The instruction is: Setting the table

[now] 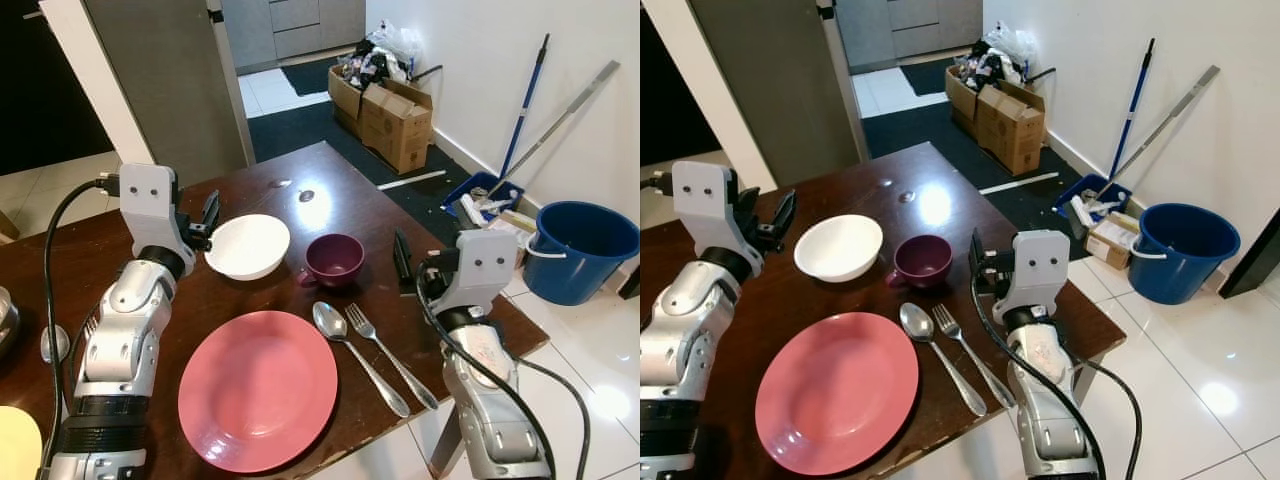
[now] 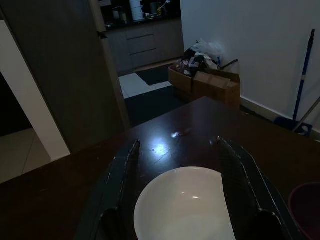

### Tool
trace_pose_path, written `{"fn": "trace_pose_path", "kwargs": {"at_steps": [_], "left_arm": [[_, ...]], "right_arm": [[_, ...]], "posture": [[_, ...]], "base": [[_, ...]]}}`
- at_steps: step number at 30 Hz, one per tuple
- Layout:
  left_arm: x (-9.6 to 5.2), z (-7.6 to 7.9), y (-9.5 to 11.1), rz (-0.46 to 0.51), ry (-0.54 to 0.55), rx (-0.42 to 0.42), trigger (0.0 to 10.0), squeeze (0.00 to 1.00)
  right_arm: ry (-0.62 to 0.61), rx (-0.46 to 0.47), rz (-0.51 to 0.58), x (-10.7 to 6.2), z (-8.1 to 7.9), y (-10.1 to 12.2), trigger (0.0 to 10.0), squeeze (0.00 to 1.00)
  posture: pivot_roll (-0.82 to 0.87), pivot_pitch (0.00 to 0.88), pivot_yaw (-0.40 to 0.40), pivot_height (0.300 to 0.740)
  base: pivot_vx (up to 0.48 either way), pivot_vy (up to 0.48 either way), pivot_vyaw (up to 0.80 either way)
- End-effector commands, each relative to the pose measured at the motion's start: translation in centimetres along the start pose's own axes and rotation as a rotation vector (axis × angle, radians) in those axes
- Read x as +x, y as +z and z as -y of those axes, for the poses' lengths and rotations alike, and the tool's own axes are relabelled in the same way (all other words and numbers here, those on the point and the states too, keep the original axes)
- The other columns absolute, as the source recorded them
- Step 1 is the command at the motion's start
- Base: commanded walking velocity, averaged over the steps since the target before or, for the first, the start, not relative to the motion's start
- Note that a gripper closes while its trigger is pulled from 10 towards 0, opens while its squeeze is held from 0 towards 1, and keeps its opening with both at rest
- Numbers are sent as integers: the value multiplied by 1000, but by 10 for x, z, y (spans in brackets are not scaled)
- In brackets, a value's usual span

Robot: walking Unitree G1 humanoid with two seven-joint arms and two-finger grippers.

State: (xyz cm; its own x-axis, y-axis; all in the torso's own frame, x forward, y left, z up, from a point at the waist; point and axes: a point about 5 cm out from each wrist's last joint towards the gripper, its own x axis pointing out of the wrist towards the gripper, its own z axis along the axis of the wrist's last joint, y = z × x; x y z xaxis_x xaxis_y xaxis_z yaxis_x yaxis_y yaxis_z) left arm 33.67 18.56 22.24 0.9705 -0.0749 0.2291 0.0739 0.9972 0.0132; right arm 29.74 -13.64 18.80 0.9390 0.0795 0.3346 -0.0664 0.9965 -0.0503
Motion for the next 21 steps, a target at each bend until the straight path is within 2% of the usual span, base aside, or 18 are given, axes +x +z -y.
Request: {"fn": "trace_pose_path", "kwargs": {"at_steps": [1,9,21], "left_arm": [[-1,-2,-2,-14,8,0,10000,0],[-2,-5,0,-9,19,8,10000,0],[-5,3,-5,-22,14,-19,10000,0]], "right_arm": [[7,1,-9,-1,-3,-1,10000,0],[13,18,-3,2,-6,-1,10000,0],[21,9,3,5,-1,4,10000,0]], "posture": [[-82,0,195,740],[-61,0,184,740],[-75,0,162,740]], "base": [[0,0,0],[0,0,0],[0,0,0]]}}
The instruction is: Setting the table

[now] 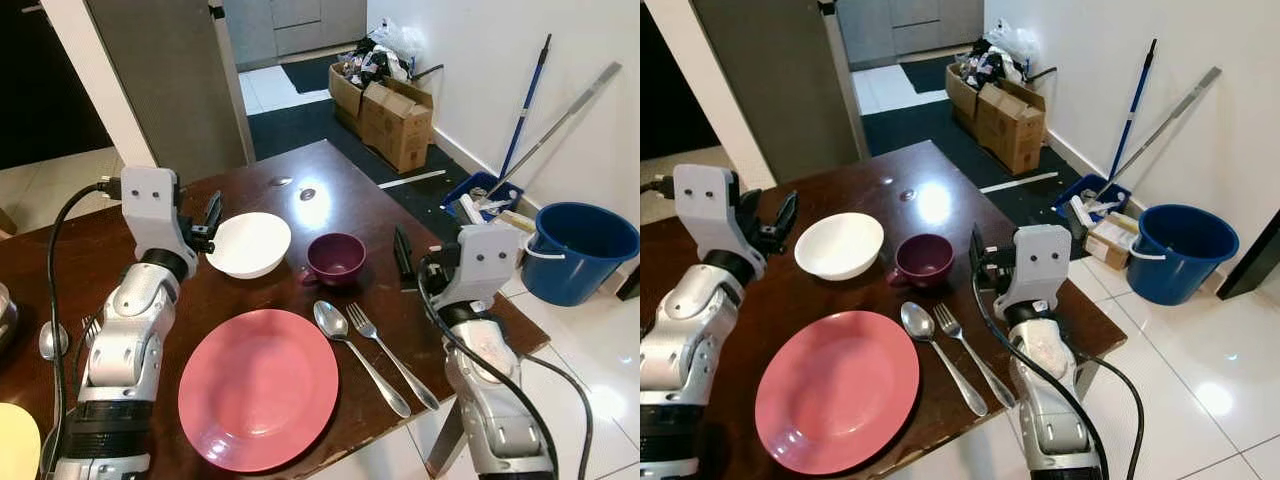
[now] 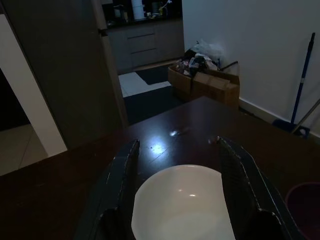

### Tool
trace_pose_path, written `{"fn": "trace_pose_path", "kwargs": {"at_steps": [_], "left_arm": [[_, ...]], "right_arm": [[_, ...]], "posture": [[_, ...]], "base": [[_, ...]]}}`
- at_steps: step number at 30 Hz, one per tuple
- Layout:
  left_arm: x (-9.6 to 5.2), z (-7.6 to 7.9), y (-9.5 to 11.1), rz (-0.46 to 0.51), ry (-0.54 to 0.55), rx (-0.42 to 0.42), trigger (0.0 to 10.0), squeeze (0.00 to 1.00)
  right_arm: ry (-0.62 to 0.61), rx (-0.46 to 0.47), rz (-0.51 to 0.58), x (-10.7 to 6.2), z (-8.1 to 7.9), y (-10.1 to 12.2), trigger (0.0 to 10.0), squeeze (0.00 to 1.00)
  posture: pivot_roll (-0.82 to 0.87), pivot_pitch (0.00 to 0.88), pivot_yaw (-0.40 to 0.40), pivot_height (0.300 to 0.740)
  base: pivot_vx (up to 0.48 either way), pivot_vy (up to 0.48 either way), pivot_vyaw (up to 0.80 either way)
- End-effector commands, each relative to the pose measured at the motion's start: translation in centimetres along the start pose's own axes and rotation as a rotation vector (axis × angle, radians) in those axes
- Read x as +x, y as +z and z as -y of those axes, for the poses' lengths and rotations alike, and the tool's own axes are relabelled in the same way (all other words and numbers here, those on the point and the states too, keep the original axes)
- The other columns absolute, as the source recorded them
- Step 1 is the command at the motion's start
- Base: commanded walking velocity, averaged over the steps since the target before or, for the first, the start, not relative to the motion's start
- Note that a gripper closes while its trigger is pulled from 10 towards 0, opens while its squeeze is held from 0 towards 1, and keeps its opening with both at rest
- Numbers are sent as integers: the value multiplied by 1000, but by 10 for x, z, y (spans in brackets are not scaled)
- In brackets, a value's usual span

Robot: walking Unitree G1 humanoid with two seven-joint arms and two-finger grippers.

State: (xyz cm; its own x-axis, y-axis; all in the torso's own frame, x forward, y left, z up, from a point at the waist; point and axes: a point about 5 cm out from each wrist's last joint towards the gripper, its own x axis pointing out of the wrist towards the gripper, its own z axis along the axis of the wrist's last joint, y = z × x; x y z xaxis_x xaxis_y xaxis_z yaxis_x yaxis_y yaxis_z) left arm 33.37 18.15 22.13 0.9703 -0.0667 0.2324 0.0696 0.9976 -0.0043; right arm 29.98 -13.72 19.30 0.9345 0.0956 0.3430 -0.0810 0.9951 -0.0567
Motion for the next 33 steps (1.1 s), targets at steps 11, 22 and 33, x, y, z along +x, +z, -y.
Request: {"fn": "trace_pose_path", "kwargs": {"at_steps": [11,22,33], "left_arm": [[-4,3,-11,-65,11,-16,10000,0],[-14,-4,-12,-139,22,-33,10000,0],[-55,-31,-24,-273,-29,121,10000,0]], "right_arm": [[19,21,-1,5,-6,3,10000,0],[-23,70,-35,2,5,3,10000,0],[183,111,-155,-7,-24,-15,10000,0]], "posture": [[-72,0,153,740],[-68,0,118,740],[-12,0,51,740]], "base": [[0,0,0],[0,0,0],[0,0,0]]}}
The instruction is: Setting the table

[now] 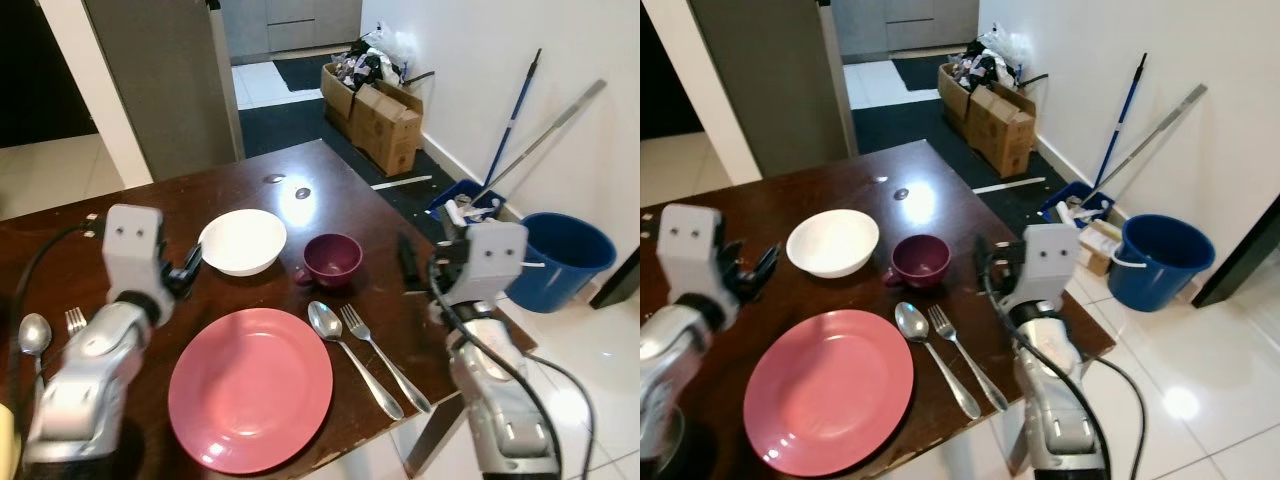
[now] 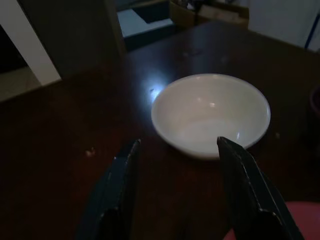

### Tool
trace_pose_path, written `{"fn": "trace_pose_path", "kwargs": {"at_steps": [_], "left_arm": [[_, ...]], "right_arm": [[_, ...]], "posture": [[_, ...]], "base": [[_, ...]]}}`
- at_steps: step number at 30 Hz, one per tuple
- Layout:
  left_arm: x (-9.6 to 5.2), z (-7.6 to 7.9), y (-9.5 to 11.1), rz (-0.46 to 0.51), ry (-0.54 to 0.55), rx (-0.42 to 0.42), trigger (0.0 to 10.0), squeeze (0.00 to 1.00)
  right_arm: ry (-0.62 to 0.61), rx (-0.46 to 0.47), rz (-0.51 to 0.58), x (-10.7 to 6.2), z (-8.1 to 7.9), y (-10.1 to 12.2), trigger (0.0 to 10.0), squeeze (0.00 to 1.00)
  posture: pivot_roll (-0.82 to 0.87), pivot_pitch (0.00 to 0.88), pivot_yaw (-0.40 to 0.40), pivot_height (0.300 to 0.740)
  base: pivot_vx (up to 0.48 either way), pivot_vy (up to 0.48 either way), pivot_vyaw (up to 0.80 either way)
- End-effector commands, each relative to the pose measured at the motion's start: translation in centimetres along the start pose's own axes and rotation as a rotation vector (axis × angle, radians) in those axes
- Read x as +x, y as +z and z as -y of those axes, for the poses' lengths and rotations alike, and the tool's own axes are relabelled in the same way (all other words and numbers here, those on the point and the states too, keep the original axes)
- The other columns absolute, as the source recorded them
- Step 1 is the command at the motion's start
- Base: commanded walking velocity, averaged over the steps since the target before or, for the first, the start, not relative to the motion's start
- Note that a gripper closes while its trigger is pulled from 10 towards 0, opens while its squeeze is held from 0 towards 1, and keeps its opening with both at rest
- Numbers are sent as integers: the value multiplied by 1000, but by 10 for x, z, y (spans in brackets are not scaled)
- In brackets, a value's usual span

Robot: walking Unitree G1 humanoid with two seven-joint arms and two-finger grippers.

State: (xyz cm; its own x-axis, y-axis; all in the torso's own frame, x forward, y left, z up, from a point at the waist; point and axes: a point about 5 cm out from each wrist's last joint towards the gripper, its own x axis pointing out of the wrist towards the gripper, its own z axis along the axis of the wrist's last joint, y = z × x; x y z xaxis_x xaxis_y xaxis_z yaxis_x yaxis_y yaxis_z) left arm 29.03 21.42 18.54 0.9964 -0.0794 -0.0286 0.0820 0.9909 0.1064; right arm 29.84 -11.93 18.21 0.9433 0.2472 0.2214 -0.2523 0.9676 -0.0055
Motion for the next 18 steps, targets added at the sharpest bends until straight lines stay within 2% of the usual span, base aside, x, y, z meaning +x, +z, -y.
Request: {"fn": "trace_pose_path", "kwargs": {"at_steps": [1,3,6,8,10,13,15,18], "left_arm": [[-5,-1,-3,-16,-14,23,10000,0],[-12,4,-7,-28,-47,64,10000,0],[-16,13,-12,-43,-74,98,10000,0],[-17,16,-12,-41,-84,109,10000,0],[-19,22,-13,-39,-98,112,10000,0],[-20,24,-15,-43,-102,113,10000,0],[-20,25,-16,-44,-104,120,10000,0],[-18,37,-17,-39,-130,121,10000,0]], "right_arm": [[72,23,-58,-4,-10,-11,10000,0],[169,28,-101,-6,-22,-19,10000,0],[217,62,-136,-6,-28,-27,10000,0],[215,69,-153,-6,-28,-30,10000,0],[187,44,-235,-9,-24,-45,10000,0],[174,3,-295,-15,-19,-55,10000,0],[178,-18,-304,-19,-17,-58,10000,0],[182,-7,-300,-26,-15,-60,10000,0]], "posture": [[-7,0,41,740],[0,0,34,740],[2,0,33,740],[2,0,32,740],[-12,0,34,740],[-16,0,35,740],[-23,0,43,740],[-42,0,48,740]], "base": [[0,0,0],[0,0,0],[0,0,0],[0,0,0],[0,0,0],[0,0,0],[0,0,0],[0,0,0]]}}
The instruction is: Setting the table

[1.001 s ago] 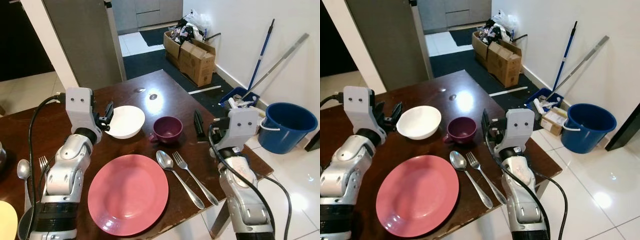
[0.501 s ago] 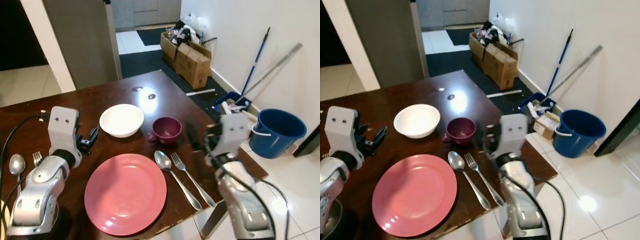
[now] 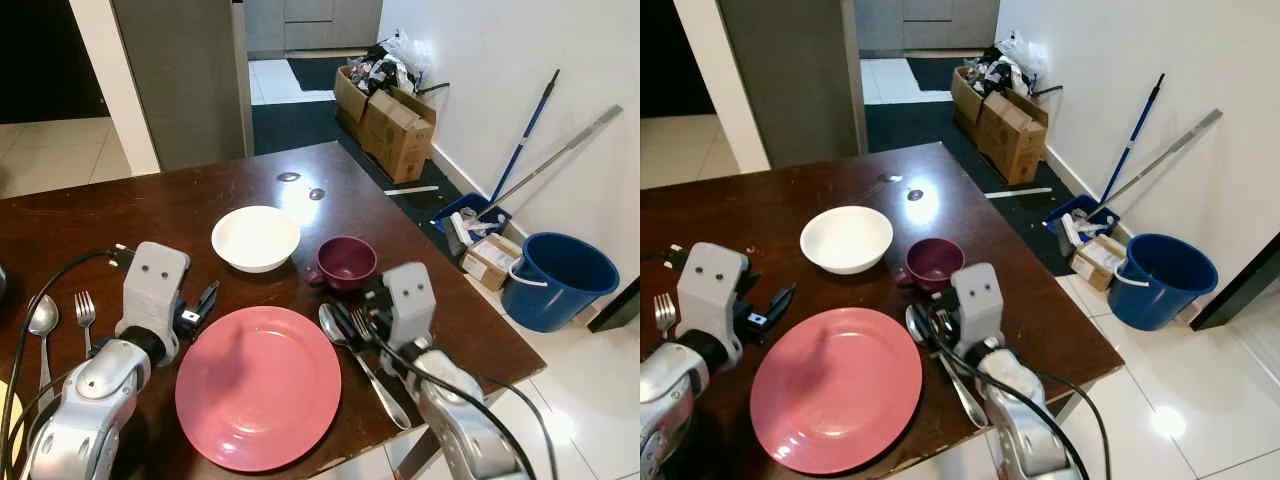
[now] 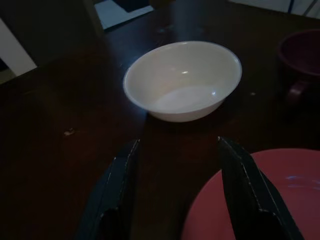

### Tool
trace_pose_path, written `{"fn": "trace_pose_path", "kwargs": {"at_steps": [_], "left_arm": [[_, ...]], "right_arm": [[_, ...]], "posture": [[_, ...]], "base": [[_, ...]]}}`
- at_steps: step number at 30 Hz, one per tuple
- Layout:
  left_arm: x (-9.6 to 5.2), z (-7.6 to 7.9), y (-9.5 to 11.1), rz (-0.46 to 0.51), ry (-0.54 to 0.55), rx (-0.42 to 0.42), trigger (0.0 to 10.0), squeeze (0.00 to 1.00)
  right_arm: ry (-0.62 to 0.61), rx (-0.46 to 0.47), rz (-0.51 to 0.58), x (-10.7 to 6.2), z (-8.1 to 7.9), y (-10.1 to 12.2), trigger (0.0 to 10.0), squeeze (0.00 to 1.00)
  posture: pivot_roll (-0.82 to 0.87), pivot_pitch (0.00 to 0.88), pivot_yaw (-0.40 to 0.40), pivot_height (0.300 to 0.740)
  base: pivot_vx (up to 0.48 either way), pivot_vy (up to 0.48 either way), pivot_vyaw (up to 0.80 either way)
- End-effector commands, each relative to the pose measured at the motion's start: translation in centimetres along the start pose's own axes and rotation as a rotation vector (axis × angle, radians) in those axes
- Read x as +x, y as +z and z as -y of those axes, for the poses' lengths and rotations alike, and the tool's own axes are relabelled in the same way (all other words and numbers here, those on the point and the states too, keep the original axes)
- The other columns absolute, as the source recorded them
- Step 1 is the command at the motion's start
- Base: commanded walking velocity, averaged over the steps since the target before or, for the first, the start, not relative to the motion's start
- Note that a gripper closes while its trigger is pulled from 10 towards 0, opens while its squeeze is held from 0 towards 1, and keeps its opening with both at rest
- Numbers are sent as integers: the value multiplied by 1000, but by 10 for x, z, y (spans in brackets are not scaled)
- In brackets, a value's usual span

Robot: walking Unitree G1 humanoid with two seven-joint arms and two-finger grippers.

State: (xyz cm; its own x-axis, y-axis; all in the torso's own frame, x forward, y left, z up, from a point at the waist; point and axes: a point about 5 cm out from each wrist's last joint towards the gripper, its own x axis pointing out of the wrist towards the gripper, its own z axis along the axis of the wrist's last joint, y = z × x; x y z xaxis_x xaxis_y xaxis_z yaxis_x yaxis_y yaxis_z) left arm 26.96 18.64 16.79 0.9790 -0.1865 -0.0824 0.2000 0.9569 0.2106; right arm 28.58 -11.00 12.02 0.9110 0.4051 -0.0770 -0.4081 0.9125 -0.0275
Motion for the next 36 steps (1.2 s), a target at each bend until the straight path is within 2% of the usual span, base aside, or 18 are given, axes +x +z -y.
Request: {"fn": "trace_pose_path", "kwargs": {"at_steps": [1,5,9,17,20,23,25,26,29,36], "left_arm": [[2,10,-1,4,-23,12,10000,0],[10,18,3,24,-30,2,10000,0],[13,19,6,33,-32,2,10000,0],[11,22,8,37,-32,-8,10000,0],[13,22,11,43,-32,-11,10000,0],[19,21,18,62,-33,-9,10000,0],[21,21,21,72,-36,-6,10000,0],[26,20,29,96,-39,-3,10000,0],[28,19,34,109,-37,-2,10000,0],[34,20,39,120,-44,6,10000,0]], "right_arm": [[25,12,4,-2,-4,-2,10000,0],[97,-15,-29,-3,-16,-7,10000,0],[100,-41,-74,-2,-17,-14,10000,0],[-14,-41,-169,-8,0,-23,10000,0],[-19,-27,-168,-10,0,-23,10000,0],[12,29,-176,-11,-6,-24,10000,0],[26,29,-185,-12,-9,-27,10000,0],[52,14,-211,-13,-14,-32,10000,0],[65,3,-223,-12,-16,-34,10000,0],[90,-48,-212,-4,-19,-31,10000,0]], "posture": [[-49,0,48,740],[-58,0,49,740],[-59,0,49,740],[-79,23,57,740],[-83,36,60,740],[-86,47,64,740],[-81,49,67,740],[-72,48,71,740],[-62,46,79,740],[-32,44,88,740]], "base": [[0,0,0],[0,0,0],[0,0,0],[0,0,0],[0,0,0],[0,0,0],[0,0,0],[0,0,0],[0,0,0],[0,0,0]]}}
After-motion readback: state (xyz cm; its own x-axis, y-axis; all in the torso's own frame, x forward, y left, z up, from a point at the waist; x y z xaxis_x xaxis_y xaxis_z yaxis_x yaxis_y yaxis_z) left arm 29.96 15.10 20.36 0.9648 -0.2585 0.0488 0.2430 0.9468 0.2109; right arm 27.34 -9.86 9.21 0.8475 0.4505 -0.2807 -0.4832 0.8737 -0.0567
